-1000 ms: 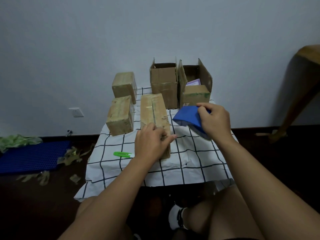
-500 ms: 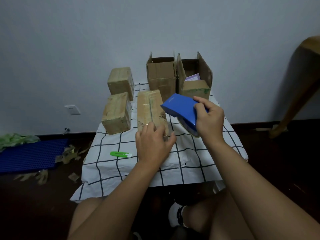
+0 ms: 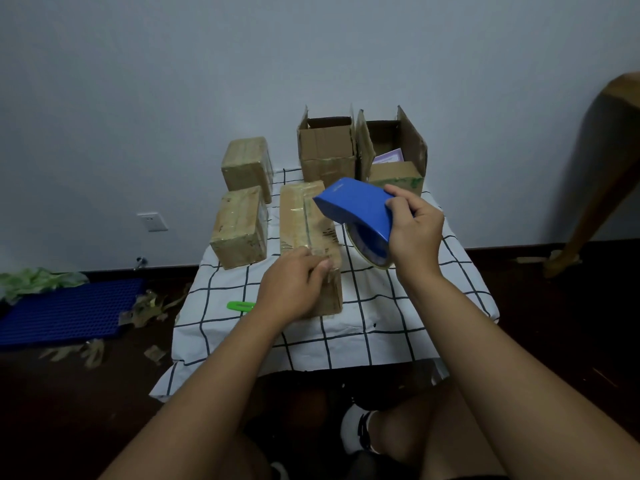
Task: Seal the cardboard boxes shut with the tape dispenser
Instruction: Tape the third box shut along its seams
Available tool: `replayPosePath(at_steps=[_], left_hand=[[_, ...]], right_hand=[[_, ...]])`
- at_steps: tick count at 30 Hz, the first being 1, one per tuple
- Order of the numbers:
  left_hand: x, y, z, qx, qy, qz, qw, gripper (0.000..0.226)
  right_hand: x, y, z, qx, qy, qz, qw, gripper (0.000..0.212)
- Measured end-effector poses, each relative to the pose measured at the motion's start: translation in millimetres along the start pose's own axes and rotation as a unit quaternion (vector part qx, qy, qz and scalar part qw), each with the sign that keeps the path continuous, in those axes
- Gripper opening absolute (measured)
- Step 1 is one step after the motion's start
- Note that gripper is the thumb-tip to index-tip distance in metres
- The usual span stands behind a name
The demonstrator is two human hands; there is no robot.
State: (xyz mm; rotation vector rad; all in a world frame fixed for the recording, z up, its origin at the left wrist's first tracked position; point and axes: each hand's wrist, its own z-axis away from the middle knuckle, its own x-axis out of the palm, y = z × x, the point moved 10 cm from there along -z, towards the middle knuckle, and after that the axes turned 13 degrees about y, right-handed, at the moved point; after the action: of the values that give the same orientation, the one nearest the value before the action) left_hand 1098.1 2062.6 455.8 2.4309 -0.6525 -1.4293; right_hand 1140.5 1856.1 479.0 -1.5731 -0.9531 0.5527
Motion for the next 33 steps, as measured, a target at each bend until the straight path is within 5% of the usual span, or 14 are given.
replayPosePath(at_steps=[4,8,14,33], left_hand=[[3.1,-12.2,-5.9,-0.039,-0.04,0.035,0.998,0.026],[2.3,-8.6,-8.7,-0.031,-0.001,0.02,0.999,0.02],[-2.2,10.8,-1.9,0.094,0.067,-0.027,0.993,0.025],[-8.9,16.7,10.5,0.096,0.142,-0.038,0.985,0.017]], right_hand=[[8.7,-1.1,3.1,0.012,-0.003,-0.005,1.0,0.025],[14.6,-1.7,3.8,0.014,-0.004,-0.012,1.0,0.026],[22.8,0.1,4.9,0.021,-0.006,-0.019,1.0,0.026],[46.4,2.4,27.0,0.037,-0.027,-0.055,0.997,0.034]])
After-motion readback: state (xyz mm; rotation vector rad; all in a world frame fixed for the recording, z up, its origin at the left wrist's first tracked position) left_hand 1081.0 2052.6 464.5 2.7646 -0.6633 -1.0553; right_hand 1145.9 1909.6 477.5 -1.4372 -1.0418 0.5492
